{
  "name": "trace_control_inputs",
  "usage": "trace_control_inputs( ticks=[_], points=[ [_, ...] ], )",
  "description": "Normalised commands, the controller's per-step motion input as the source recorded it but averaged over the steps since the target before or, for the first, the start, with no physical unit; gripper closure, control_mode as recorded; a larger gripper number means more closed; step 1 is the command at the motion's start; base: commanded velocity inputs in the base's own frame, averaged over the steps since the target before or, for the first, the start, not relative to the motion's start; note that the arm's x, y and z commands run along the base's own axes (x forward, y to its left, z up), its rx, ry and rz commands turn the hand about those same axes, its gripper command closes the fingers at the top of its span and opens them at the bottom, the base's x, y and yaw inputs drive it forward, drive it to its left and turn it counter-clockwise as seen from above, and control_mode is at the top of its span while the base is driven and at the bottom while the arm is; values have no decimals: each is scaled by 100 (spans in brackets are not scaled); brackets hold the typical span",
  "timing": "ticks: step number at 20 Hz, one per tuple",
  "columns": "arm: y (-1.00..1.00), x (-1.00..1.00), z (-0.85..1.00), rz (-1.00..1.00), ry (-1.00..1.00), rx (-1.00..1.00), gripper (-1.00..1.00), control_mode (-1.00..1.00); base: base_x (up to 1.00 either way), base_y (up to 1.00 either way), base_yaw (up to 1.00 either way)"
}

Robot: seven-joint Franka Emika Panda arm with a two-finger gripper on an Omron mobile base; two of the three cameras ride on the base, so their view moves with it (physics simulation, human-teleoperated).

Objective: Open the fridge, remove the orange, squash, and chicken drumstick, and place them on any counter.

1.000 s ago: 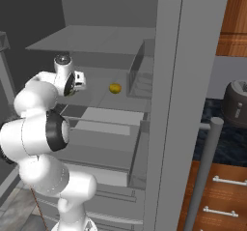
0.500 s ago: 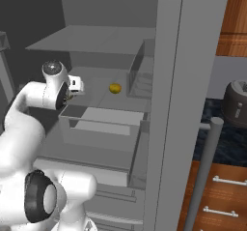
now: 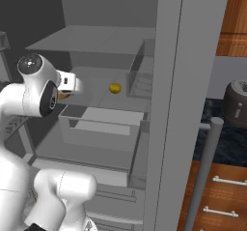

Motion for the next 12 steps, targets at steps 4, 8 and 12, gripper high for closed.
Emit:
trace_control_inputs(
  ticks=[4, 8, 12],
  points=[
    [-36, -100, 81, -10, -1, 0, 100, -100, 0, 0, 0],
    [-29, -99, 78, -7, -1, 0, 100, -100, 0, 0, 0],
    [-16, -93, 42, -2, 0, 0, 100, -100, 0, 0, 0]
  ],
)
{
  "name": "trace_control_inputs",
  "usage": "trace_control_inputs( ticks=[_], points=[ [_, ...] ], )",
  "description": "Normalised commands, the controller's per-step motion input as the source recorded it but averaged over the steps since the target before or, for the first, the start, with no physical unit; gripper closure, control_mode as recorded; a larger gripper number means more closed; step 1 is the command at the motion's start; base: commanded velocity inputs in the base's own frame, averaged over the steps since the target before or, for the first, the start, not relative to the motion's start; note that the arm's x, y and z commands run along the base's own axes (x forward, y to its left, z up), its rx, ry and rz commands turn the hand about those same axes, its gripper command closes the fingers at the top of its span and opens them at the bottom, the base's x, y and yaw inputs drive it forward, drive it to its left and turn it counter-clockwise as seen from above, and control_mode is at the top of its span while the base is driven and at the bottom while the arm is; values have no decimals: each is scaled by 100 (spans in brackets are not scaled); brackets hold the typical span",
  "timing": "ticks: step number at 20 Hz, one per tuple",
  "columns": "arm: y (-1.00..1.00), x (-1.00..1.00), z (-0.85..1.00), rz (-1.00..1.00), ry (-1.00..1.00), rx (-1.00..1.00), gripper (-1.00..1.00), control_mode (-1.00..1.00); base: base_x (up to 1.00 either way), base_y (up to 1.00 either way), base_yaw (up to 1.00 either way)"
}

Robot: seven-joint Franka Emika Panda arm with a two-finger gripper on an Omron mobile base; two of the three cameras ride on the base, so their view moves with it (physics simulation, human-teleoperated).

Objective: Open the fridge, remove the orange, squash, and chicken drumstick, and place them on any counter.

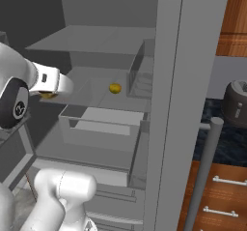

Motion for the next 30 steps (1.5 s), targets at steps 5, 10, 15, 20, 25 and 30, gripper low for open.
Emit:
trace_control_inputs(
  ticks=[5, 10, 15, 20, 25, 30],
  points=[
    [-12, -70, 7, -2, 0, 0, 100, -100, 0, 0, 0],
    [-1, 0, 0, -1, 0, 0, 100, -100, 0, 0, 0],
    [0, 0, 0, 0, 0, 0, 100, -100, 0, 0, 0],
    [0, 0, 0, 0, 0, 0, 100, 100, -12, 0, 0],
    [0, 0, 0, 0, 0, 0, 100, 100, -83, -14, -9],
    [0, 0, 0, 0, 0, 0, 100, 100, -100, -43, -14]
  ],
)
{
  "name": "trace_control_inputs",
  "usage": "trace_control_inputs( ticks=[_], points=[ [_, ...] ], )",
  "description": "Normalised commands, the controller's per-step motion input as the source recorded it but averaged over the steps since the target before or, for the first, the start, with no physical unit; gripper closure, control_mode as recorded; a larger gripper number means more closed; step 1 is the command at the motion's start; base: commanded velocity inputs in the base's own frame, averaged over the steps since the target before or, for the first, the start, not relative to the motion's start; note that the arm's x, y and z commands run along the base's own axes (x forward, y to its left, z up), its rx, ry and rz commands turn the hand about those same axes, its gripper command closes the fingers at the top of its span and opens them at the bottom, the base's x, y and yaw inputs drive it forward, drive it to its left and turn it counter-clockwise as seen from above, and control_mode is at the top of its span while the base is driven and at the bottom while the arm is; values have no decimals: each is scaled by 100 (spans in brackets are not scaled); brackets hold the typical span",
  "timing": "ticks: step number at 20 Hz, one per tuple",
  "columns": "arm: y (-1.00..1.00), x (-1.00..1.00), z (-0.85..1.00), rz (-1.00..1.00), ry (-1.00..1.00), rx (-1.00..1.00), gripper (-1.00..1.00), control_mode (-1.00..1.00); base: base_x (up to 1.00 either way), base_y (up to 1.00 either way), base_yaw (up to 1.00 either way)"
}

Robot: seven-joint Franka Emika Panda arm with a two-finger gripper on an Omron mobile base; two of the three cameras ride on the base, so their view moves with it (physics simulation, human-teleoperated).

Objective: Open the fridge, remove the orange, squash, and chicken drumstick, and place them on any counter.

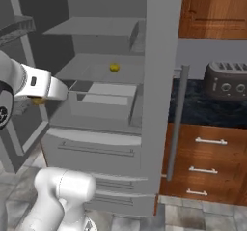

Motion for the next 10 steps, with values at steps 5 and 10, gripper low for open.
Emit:
trace_control_inputs(
  ticks=[5, 10],
  points=[
    [0, 0, 0, 0, 0, 0, 100, 100, -38, -20, -7],
    [0, 0, 0, 0, 0, 0, 100, 100, -2, 0, -6]
  ],
)
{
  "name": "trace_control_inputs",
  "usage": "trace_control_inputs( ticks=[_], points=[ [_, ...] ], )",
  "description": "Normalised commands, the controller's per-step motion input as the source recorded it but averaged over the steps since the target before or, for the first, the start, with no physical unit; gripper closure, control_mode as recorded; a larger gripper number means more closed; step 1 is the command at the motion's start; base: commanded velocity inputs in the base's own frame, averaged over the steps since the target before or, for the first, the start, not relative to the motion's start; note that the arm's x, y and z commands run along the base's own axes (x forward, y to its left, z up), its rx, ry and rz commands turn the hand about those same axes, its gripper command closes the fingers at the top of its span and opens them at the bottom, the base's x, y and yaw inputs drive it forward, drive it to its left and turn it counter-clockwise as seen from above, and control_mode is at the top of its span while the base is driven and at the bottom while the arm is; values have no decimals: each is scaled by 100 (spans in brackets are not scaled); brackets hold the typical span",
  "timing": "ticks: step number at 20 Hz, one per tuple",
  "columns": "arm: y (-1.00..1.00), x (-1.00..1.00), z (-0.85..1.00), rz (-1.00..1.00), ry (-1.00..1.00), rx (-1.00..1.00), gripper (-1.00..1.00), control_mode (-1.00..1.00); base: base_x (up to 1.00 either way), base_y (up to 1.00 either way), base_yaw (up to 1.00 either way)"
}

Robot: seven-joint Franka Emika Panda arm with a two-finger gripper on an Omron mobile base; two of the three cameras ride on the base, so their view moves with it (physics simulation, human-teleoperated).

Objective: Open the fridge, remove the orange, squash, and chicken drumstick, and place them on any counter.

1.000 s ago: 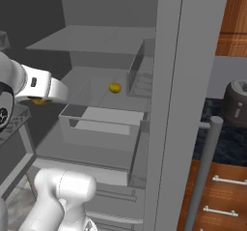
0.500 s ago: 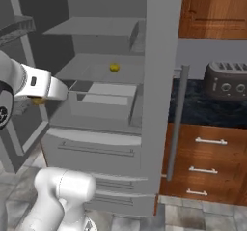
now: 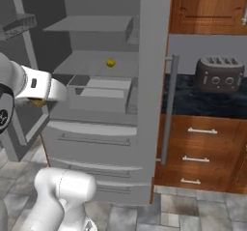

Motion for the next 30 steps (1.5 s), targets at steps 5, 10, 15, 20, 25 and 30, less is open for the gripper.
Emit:
trace_control_inputs(
  ticks=[5, 10, 15, 20, 25, 30],
  points=[
    [0, 0, 0, 0, 0, 0, 100, 100, -1, -40, -75],
    [0, 0, 0, 0, 0, 0, 100, 100, 0, -47, -86],
    [0, 0, 0, 0, 0, 0, 100, 100, 0, -55, -82],
    [0, 0, 0, 0, 0, 0, 100, 100, 0, -51, -78],
    [0, 0, 0, 0, 0, 0, 100, 100, 0, -56, -74],
    [0, 0, 0, 0, 0, 0, 100, 100, 0, -41, -46]
  ],
)
